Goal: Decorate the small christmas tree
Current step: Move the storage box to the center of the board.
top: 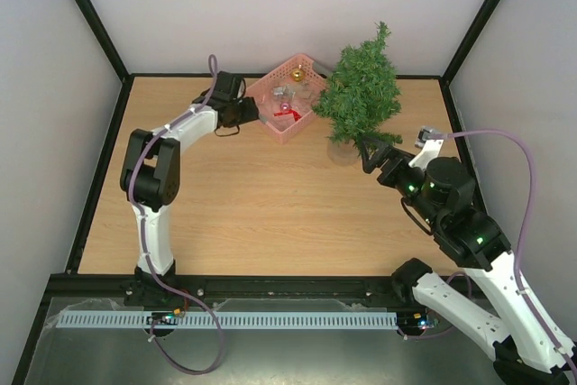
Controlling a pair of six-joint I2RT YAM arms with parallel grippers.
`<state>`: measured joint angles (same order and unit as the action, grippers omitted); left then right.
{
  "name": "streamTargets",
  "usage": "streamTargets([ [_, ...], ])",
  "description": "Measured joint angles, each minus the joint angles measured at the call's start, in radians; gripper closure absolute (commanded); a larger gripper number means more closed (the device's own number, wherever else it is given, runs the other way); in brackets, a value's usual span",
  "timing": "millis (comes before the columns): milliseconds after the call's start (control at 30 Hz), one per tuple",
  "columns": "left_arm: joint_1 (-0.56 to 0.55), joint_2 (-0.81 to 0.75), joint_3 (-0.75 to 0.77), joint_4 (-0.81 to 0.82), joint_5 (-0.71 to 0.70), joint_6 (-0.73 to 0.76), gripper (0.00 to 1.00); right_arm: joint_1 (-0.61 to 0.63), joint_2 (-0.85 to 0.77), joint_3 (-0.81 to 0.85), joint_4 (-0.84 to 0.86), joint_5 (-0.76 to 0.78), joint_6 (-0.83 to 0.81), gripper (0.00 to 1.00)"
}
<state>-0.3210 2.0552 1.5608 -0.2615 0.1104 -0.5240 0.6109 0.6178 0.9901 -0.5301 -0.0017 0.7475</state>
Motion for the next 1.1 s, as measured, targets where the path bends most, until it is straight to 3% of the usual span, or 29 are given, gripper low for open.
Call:
streamTargets([
  [267,0.092,0.000,0.063,-0.011,-0.011,0.050,0.49,0.000,0.013,0.000,0.001,0.000,-0.002,0.02],
  [500,0.142,0.104,0.322,-0.018,0.104,0.182,0.48,0.000,0.036,0.000,0.011,-0.001,-0.008,0.02],
  [733,0.140,0.260,0.485,-0.045,0.208,0.333,0.49,0.000,0.054,0.000,0.019,-0.009,-0.019,0.02],
  [967,0.146,0.349,0.502,-0.064,0.276,0.418,0.53,0.000,0.063,0.000,0.025,-0.019,-0.026,0.02],
  [1100,0.148,0.358,0.503,-0.060,0.279,0.441,0.61,0.000,0.080,0.007,0.026,-0.023,-0.029,0.02],
])
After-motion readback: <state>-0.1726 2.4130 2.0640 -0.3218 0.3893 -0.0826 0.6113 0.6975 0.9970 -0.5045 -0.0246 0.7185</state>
